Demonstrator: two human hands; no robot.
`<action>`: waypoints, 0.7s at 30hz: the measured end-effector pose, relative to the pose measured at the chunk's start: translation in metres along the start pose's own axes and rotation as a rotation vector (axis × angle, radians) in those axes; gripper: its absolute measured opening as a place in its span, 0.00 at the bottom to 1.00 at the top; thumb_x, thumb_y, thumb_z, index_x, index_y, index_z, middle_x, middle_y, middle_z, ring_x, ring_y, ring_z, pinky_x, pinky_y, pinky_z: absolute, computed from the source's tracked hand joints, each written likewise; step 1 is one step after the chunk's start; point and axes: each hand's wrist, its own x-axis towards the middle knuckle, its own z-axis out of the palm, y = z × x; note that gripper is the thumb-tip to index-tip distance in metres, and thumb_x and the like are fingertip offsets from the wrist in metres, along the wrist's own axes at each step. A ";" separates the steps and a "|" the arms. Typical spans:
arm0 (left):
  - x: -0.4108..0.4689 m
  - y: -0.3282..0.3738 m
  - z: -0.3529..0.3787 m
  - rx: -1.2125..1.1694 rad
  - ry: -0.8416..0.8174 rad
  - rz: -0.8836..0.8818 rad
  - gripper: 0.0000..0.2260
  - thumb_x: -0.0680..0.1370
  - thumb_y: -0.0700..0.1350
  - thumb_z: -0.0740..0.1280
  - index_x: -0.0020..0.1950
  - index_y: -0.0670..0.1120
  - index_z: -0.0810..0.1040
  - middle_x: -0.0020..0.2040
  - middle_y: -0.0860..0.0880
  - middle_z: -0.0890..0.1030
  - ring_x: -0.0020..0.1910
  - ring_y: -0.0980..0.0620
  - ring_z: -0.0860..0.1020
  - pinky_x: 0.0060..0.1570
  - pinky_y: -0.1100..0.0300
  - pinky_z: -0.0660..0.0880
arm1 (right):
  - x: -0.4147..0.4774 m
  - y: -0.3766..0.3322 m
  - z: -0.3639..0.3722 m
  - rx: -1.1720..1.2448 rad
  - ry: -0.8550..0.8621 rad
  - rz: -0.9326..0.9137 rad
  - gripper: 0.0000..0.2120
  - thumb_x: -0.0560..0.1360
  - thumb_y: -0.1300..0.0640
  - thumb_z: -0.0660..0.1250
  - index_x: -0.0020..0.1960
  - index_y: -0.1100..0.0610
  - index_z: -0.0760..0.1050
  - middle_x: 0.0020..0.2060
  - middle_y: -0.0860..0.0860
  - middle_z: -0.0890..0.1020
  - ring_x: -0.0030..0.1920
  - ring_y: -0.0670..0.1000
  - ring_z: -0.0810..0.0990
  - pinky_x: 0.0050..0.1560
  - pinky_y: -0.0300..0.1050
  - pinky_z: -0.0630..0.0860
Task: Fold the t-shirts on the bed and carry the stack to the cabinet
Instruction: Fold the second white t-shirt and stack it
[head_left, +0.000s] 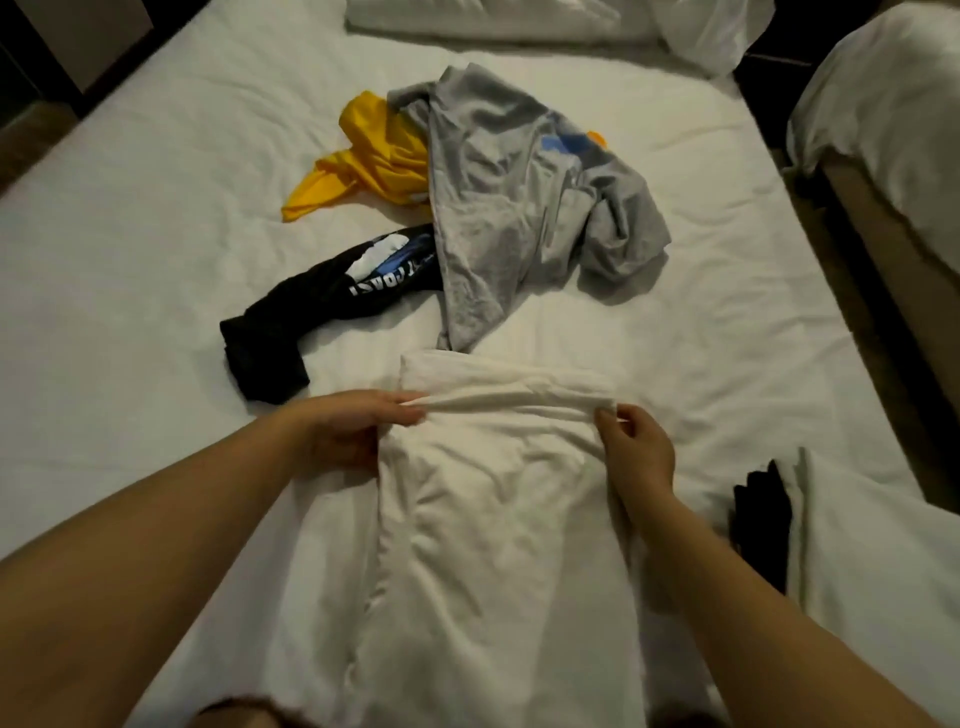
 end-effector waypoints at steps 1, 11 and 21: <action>0.004 -0.004 -0.003 -0.010 -0.016 0.015 0.28 0.61 0.47 0.79 0.61 0.51 0.78 0.55 0.46 0.82 0.51 0.49 0.81 0.59 0.45 0.71 | 0.000 0.002 0.002 0.003 0.026 -0.009 0.06 0.77 0.53 0.64 0.47 0.55 0.75 0.39 0.49 0.78 0.44 0.51 0.77 0.42 0.38 0.66; 0.015 0.023 0.014 -0.202 0.175 0.123 0.17 0.77 0.46 0.62 0.67 0.49 0.72 0.60 0.47 0.77 0.51 0.50 0.79 0.52 0.52 0.76 | 0.021 -0.026 -0.004 -0.027 0.004 0.095 0.15 0.77 0.47 0.61 0.58 0.54 0.74 0.49 0.50 0.78 0.52 0.53 0.76 0.50 0.40 0.68; -0.034 -0.048 0.081 -0.390 0.344 0.193 0.18 0.73 0.41 0.69 0.62 0.41 0.74 0.45 0.46 0.85 0.43 0.48 0.83 0.42 0.55 0.80 | -0.028 -0.009 -0.021 -0.089 -0.189 0.113 0.17 0.74 0.44 0.66 0.53 0.57 0.77 0.48 0.54 0.81 0.47 0.54 0.79 0.47 0.45 0.73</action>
